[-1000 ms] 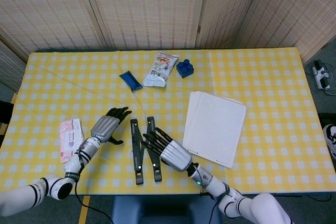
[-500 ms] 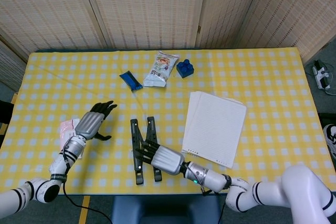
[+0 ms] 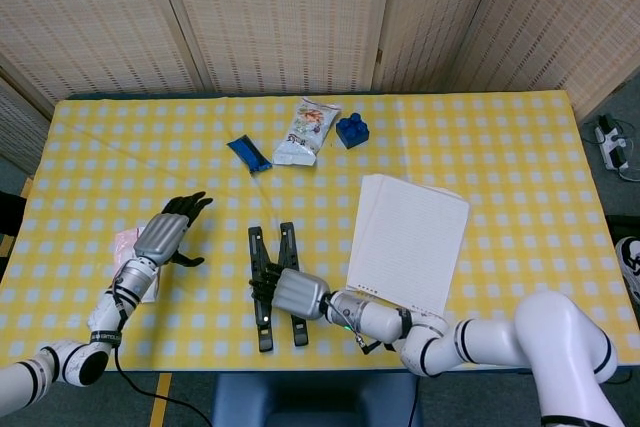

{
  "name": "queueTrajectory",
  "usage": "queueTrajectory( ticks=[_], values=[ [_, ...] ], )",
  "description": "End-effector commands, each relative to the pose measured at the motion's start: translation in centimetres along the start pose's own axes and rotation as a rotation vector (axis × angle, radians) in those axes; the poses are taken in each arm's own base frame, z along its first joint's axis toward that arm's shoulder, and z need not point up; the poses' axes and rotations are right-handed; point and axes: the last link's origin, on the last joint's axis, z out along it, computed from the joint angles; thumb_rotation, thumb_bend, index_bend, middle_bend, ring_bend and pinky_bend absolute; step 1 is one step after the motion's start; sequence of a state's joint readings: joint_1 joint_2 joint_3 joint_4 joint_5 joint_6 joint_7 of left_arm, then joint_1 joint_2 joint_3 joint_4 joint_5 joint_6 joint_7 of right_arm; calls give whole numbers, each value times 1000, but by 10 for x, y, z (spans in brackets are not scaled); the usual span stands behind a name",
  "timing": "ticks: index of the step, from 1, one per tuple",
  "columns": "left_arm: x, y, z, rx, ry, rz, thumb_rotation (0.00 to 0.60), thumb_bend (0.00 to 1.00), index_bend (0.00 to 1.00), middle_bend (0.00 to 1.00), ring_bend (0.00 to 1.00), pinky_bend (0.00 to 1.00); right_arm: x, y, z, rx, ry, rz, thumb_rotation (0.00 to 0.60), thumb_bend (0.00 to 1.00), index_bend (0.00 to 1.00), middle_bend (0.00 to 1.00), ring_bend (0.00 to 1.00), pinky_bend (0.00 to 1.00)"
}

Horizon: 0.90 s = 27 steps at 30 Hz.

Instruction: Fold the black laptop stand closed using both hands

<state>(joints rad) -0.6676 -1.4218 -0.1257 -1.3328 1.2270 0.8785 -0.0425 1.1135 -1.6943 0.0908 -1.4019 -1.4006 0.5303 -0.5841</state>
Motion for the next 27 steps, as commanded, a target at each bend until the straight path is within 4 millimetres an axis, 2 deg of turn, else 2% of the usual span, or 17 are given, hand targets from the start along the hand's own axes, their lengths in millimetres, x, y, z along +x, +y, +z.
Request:
queueTrajectory(
  ticks=[1,19,24,27],
  values=[
    [0,-3,0,6,2,-5,600,193,0,0,0,0,1,-1,5,11,-10,-21,600,202,0,0,0,0],
    [4,-18,-5,36,19,-27,600,194,0,0,0,0,20,-11,37,77,-80,-88,600,202,0,4,0,0],
    [3,-20,-6,41,21,-32,600,193,0,0,0,0,18,-14,41,75,-85,-88,600,206,3,69,0,0],
    [3,-22,-7,43,21,-33,600,193,0,0,0,0,20,-14,41,67,-70,-89,600,207,54,115,0,0]
  ],
)
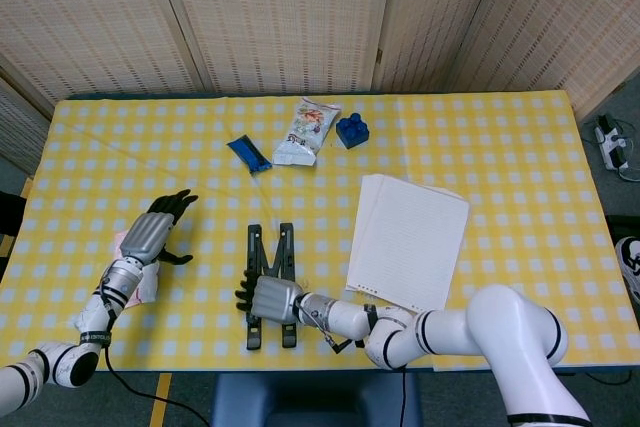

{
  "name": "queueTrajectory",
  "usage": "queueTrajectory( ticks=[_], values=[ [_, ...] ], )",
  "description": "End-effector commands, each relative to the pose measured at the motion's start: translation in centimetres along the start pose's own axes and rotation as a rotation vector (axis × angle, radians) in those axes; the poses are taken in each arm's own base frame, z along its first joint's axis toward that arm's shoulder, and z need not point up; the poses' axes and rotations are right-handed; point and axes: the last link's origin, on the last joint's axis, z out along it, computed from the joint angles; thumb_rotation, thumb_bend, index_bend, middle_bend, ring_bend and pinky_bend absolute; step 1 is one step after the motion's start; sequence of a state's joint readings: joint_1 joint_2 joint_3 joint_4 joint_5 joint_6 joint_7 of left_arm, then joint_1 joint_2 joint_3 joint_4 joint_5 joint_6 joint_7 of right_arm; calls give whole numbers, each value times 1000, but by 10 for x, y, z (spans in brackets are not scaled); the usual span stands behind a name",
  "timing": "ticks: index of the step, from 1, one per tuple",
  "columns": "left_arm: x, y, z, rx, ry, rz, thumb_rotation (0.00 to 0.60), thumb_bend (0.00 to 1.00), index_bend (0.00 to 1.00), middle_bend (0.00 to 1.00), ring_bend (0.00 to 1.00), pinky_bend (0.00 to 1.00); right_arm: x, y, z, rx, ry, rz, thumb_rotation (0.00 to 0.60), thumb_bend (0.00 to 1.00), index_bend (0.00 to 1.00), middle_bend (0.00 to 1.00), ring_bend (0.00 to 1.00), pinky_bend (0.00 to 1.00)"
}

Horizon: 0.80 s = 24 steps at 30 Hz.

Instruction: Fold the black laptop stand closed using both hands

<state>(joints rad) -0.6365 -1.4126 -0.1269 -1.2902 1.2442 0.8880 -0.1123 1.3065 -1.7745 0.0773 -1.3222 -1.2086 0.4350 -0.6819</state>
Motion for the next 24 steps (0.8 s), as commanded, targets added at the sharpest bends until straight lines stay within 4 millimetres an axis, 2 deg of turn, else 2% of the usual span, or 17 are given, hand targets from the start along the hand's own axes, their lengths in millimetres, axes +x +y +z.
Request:
queueTrajectory(
  ticks=[1,8,20,24],
  values=[
    [0,-1,0,1,0,0,600,193,0,0,0,0,1,0,0,-7,14,0,600,213,85,133,0,0],
    [0,0,0,-4,2,1,600,193,0,0,0,0,-3,1,-2,-18,35,14,600,236,242,247,52,0],
    [0,2,1,-7,4,4,600,194,0,0,0,0,2,5,-11,-22,103,30,600,276,336,314,110,0],
    [1,3,1,-9,6,5,600,194,0,0,0,0,4,8,-15,-28,132,40,600,301,397,361,155,0]
  ],
)
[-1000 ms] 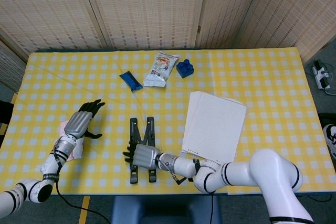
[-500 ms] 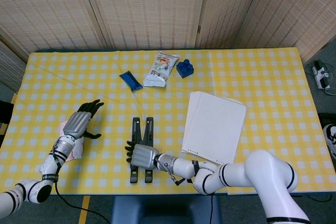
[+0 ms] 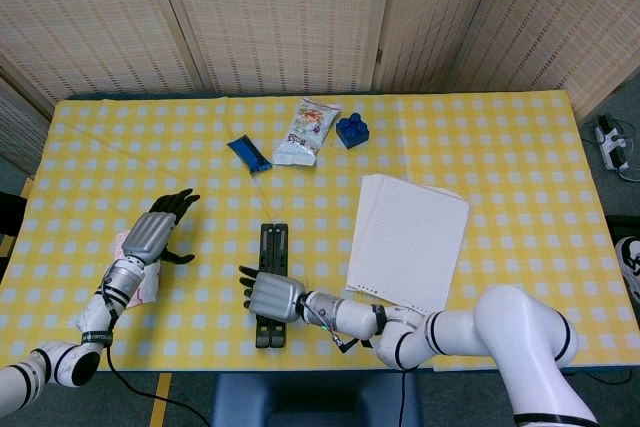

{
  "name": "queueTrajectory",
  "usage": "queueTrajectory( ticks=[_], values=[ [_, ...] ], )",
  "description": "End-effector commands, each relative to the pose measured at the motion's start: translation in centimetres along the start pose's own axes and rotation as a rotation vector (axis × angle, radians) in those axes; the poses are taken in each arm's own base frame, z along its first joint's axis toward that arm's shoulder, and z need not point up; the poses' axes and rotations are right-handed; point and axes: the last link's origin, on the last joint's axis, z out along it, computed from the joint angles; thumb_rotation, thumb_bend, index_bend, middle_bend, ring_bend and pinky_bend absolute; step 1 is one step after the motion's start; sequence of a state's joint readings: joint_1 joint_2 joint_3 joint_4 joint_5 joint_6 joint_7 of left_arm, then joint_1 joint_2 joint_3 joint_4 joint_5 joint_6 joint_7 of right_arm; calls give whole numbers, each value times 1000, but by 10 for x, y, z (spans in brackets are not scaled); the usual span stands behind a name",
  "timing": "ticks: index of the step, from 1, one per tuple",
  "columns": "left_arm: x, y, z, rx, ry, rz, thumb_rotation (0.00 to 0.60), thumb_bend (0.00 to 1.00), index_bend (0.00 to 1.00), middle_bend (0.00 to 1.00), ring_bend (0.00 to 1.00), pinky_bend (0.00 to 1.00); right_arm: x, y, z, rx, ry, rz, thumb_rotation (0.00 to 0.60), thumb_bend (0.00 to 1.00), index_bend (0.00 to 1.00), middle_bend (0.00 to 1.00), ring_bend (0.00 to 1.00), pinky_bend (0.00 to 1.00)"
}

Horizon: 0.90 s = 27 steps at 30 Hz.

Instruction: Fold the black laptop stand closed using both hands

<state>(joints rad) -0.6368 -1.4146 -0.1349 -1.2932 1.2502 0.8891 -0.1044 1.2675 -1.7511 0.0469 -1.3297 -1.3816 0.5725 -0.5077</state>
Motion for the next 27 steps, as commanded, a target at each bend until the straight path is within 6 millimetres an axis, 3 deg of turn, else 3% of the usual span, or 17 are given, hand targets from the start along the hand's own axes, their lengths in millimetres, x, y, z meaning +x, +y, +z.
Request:
queueTrajectory(
  ticks=[1,8,10,14,16,18,21,27],
  values=[
    [1,1,0,-1,2,0,600,193,0,0,0,0,1,2,-4,-4,22,4,600,304,412,372,167,0],
    [2,4,0,-6,6,4,600,193,0,0,0,0,-1,4,-8,-7,42,6,600,336,498,432,226,0],
    [3,5,0,-7,9,6,600,193,0,0,0,0,-3,5,-10,-10,36,7,600,336,429,360,185,0],
    [6,6,-2,-10,22,13,600,193,0,0,0,0,-7,5,-15,-43,31,32,600,336,64,90,50,0],
    [9,7,-3,-14,28,28,600,193,0,0,0,0,-8,4,-20,-73,43,65,600,336,0,6,5,0],
    [12,7,-4,-16,38,43,600,193,0,0,0,0,-8,4,-27,-105,61,91,600,336,0,0,0,0],
    [17,6,-10,-6,55,54,600,193,0,0,0,0,-7,10,-45,-184,111,139,600,336,0,0,0,0],
    [30,-6,-33,46,84,106,600,195,0,0,0,0,-13,35,-113,-430,204,248,600,336,0,0,0,0]
  ],
)
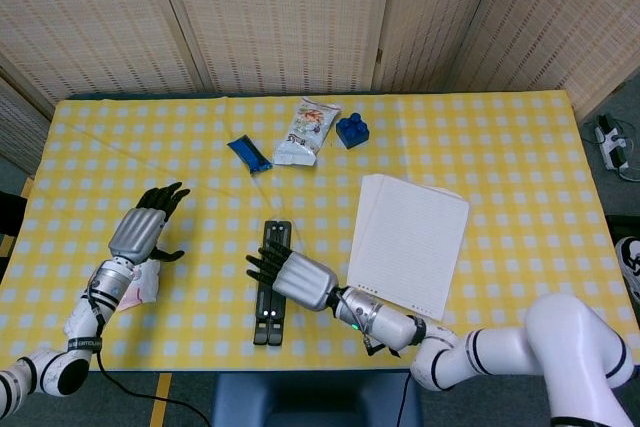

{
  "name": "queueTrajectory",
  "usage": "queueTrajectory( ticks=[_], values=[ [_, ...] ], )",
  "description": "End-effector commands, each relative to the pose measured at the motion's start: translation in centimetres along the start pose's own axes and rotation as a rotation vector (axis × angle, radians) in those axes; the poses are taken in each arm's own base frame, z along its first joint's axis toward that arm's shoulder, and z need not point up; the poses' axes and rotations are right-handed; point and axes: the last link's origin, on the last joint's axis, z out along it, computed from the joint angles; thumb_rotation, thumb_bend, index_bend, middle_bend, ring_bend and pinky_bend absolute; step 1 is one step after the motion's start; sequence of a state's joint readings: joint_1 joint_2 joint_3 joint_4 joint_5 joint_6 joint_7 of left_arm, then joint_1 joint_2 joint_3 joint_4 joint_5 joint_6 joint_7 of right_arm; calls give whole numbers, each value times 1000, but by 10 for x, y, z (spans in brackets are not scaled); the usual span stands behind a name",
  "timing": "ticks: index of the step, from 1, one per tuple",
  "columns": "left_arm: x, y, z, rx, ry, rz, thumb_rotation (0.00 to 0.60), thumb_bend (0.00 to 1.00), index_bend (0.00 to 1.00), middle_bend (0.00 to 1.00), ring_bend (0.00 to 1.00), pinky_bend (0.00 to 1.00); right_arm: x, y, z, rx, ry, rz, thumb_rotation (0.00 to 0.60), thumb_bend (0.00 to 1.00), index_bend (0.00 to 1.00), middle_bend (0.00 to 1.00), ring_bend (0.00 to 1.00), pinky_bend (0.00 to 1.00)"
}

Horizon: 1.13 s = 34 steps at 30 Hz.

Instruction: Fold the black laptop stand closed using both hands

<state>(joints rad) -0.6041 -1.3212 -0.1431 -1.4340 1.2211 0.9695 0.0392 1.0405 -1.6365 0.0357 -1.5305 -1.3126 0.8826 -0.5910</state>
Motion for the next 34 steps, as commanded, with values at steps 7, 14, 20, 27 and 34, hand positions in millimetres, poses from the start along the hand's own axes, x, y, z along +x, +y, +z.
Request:
queueTrajectory(
  ticks=[7,14,20,27,34],
  values=[
    [13,-28,-43,101,104,70,600,194,23,0,0,0,6,68,-124,-468,152,203,600,336,0,16,0,0],
    [14,-41,-83,155,145,73,600,194,33,0,0,0,-7,92,-219,-707,185,283,600,336,0,3,10,0],
    [10,-44,-119,192,188,59,600,195,37,0,0,0,-20,94,-284,-839,173,388,600,336,0,0,0,0],
    [1,-37,-149,180,232,48,600,194,38,0,0,0,-28,86,-333,-925,168,430,600,336,0,0,0,0],
    [0,-32,-164,184,234,41,600,195,37,0,0,0,-32,76,-345,-950,218,395,600,336,0,0,0,0]
  ],
)
